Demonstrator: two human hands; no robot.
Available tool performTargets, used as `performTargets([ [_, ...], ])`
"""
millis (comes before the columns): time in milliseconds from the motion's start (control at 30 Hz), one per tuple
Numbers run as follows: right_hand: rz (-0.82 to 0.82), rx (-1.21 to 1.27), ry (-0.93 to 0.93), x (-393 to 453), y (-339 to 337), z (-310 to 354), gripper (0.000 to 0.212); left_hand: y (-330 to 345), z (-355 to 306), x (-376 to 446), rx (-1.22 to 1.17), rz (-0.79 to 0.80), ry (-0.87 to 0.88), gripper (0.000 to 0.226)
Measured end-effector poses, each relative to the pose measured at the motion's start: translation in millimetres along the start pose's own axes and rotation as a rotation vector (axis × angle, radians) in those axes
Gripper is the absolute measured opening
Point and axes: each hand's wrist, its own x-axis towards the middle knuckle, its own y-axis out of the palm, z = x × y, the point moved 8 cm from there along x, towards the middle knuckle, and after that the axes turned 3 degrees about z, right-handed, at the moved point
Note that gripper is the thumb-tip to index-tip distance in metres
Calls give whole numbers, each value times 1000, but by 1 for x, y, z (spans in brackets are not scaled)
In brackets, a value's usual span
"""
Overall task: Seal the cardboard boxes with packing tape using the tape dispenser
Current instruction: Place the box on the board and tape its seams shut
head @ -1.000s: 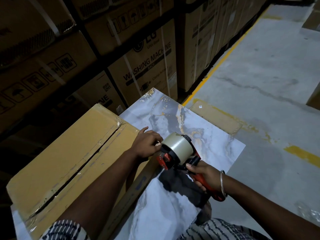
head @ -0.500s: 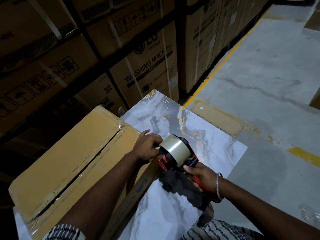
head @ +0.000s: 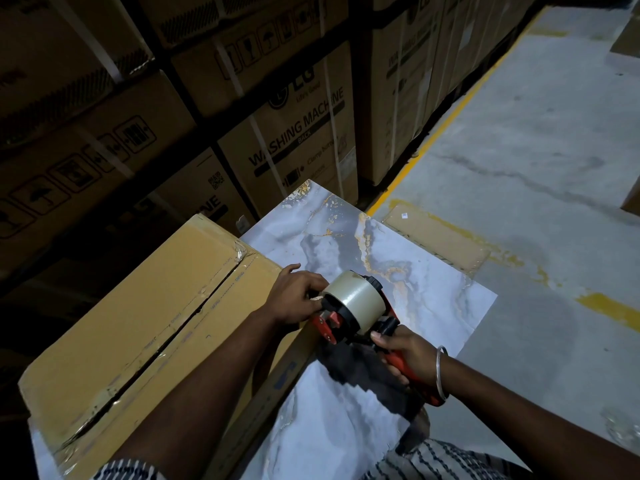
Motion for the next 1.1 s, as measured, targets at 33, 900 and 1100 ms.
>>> performTargets([
  [33,1,2,-5,0,0,0,63,-1,-1,0,-4,0,3,52],
  [900,-40,-81,28,-31,-12,11,70,-3,-11,-2,118,110,-82,44],
  [1100,-73,-135,18,-26,-11,1,84,0,-13,-2,146,140,-126,38],
])
